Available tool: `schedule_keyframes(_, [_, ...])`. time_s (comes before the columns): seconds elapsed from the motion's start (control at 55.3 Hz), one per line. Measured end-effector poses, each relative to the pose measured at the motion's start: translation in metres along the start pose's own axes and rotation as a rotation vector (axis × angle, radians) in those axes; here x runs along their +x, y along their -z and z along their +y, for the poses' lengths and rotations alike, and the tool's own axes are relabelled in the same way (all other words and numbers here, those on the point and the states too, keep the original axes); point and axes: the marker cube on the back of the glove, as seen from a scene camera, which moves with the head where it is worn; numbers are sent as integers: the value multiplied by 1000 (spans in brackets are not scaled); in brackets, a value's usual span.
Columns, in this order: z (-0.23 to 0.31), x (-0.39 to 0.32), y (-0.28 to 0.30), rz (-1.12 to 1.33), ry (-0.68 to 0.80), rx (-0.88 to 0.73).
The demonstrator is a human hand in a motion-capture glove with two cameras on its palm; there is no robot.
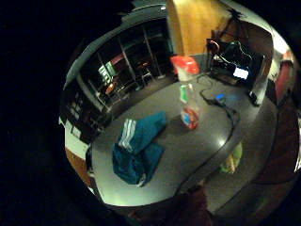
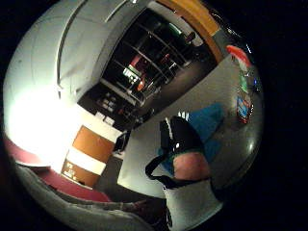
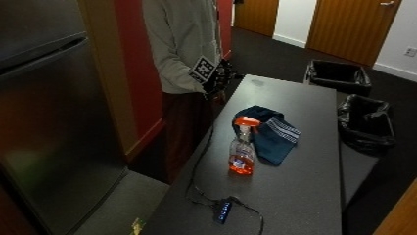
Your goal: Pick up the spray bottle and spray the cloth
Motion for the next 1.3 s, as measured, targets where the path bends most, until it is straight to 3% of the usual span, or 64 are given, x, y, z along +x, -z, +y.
schedule_keyframes(0.09, [10, 8, 5, -42, -148, 18])
schedule_keyframes(0.181, [-9, 28, 6, -72, -308, 201])
schedule_keyframes(0.307, [3, 59, 7, -117, -227, 119])
schedule_keyframes(0.416, [1, 83, 0, -154, -257, 187])
schedule_keyframes(0.524, [-17, 92, -11, -204, -525, 341])
schedule_keyframes(0.94, [-24, 126, -76, -385, -743, 358])
schedule_keyframes(1.302, [-74, 144, -122, -432, -842, 325])
